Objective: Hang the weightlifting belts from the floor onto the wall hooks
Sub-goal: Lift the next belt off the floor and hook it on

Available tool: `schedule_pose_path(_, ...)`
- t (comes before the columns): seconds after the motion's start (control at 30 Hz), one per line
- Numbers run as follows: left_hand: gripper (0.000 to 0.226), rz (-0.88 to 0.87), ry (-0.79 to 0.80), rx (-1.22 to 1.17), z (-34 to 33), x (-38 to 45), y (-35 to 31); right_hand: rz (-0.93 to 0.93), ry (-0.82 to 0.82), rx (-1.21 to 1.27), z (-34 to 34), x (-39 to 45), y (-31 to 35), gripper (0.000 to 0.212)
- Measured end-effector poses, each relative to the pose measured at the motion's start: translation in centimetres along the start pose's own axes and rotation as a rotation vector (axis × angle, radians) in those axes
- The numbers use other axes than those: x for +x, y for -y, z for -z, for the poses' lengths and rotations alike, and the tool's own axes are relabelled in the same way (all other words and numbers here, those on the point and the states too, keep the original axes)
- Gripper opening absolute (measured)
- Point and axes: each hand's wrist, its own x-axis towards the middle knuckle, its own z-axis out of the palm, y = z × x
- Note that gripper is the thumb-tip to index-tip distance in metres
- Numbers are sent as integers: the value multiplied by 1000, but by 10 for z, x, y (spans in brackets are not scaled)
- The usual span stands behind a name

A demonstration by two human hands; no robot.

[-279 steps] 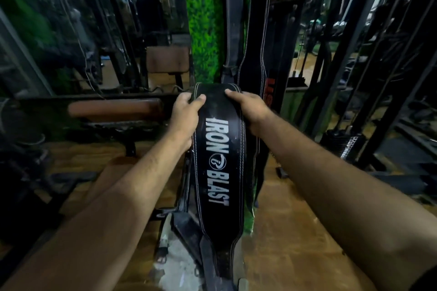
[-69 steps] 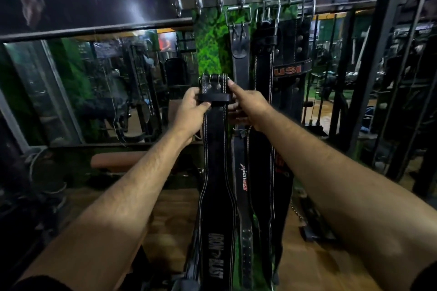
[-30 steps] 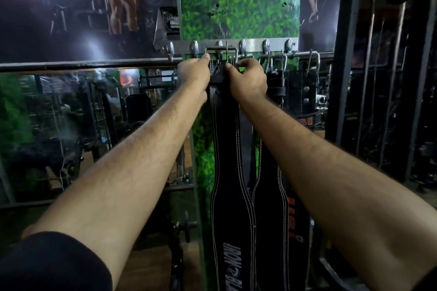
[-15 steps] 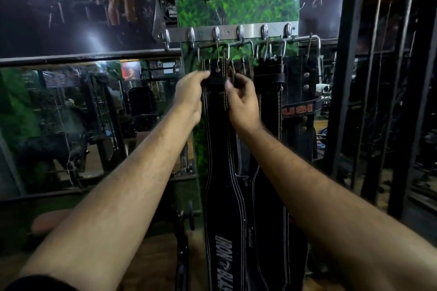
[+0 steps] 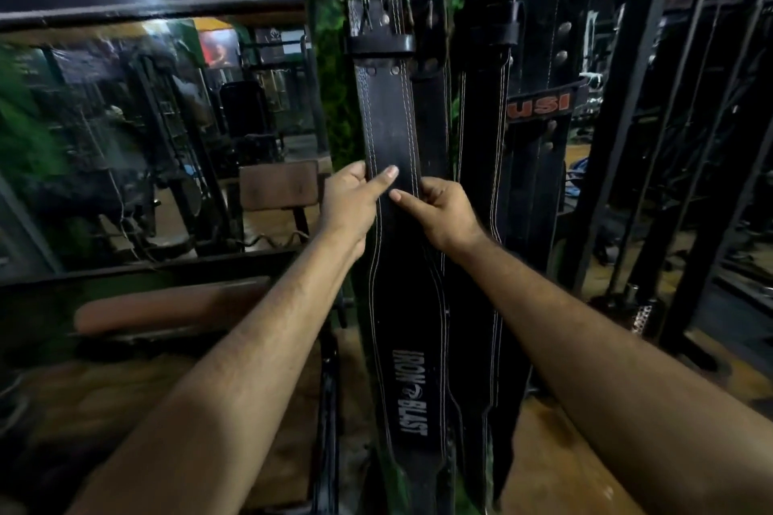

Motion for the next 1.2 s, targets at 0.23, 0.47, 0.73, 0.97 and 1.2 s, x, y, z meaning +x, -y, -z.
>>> schedule_pose_path(0.23, 27, 49, 39, 60, 14, -32, 67, -143, 99, -100, 7, -50, -50, 27)
schedule_pose_path(0.47, 11, 255, 67, 127, 48, -68, 146, -264, 131, -115, 1, -91, -102, 27)
schedule_pose_path(0.73, 45, 511, 237, 415, 86, -116, 263, -450, 293, -260, -18, -164, -193, 58)
schedule_pose_path(0.97, 46, 600, 328, 437, 96, -156, 361, -587, 341, -366, -31, -222, -279, 51)
schedule_pose_path(1.2, 64, 619, 374, 494, 111, -179, 446, -681, 343, -453, -44, -251, -336, 55)
